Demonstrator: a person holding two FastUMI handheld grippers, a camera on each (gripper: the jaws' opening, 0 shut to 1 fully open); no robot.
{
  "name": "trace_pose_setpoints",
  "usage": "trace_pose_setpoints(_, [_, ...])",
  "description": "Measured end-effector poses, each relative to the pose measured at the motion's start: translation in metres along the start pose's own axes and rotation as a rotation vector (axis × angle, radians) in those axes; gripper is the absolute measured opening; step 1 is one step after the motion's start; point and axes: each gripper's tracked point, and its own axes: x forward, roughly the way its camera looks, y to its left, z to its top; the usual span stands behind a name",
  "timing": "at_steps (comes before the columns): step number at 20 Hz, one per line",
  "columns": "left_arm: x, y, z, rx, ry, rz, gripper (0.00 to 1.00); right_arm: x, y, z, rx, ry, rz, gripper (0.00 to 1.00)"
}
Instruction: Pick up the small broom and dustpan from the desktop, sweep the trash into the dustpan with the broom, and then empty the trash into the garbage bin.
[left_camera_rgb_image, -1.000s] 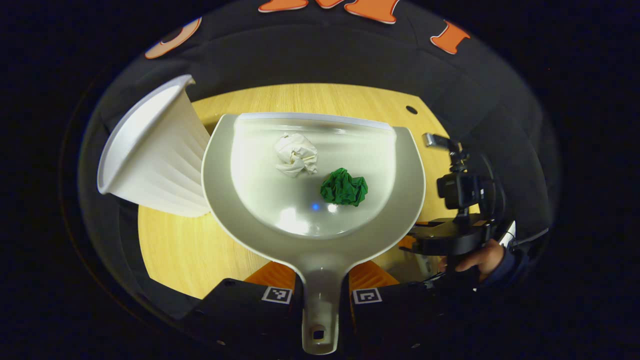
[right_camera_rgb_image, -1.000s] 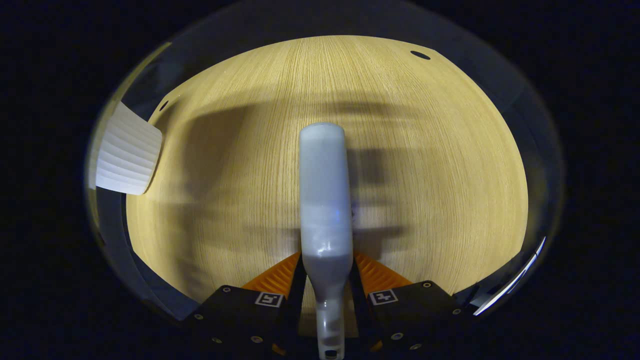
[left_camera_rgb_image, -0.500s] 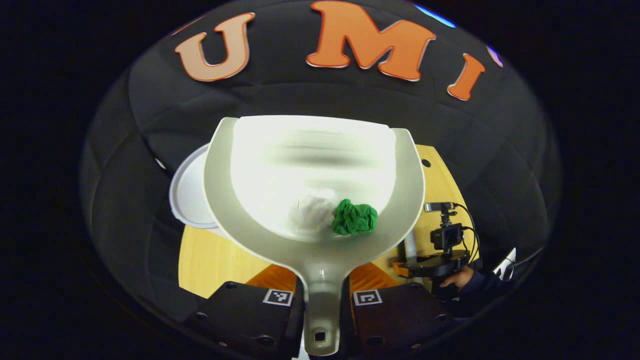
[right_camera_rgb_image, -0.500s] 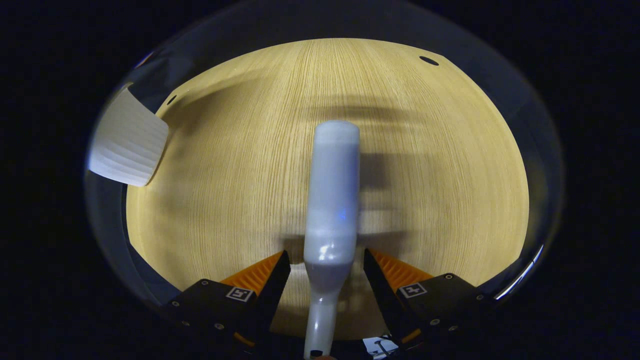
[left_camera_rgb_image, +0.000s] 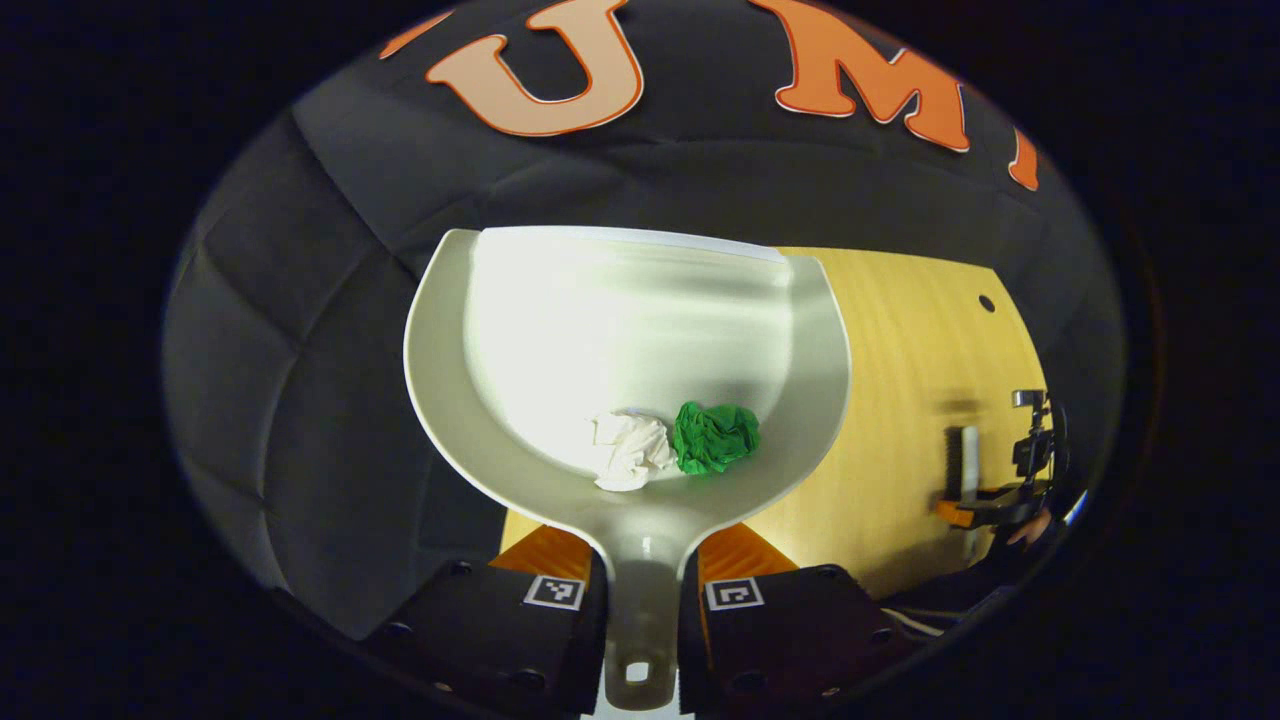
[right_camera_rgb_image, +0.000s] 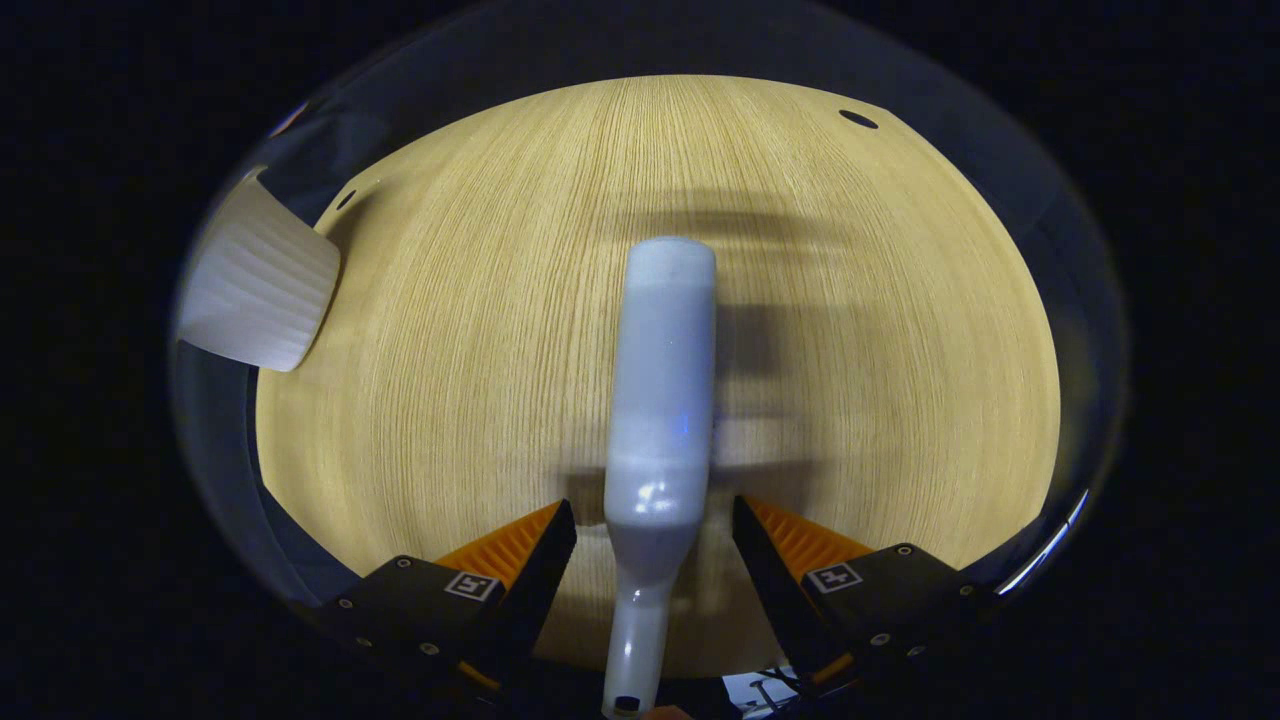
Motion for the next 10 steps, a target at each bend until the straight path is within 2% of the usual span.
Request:
trace_pose_setpoints(6, [0.004,0.046,-0.011,0.155,0.119,0.105,0.3,-0.007,-0.004,0.007,-0.005,-0.026,-0.01,0.95])
trace_pose_setpoints(10, [0.007,0.092,-0.003,0.399,0.14,0.225,0.3,-0.01,-0.01,0.006,0.015,-0.029,-0.018,0.95])
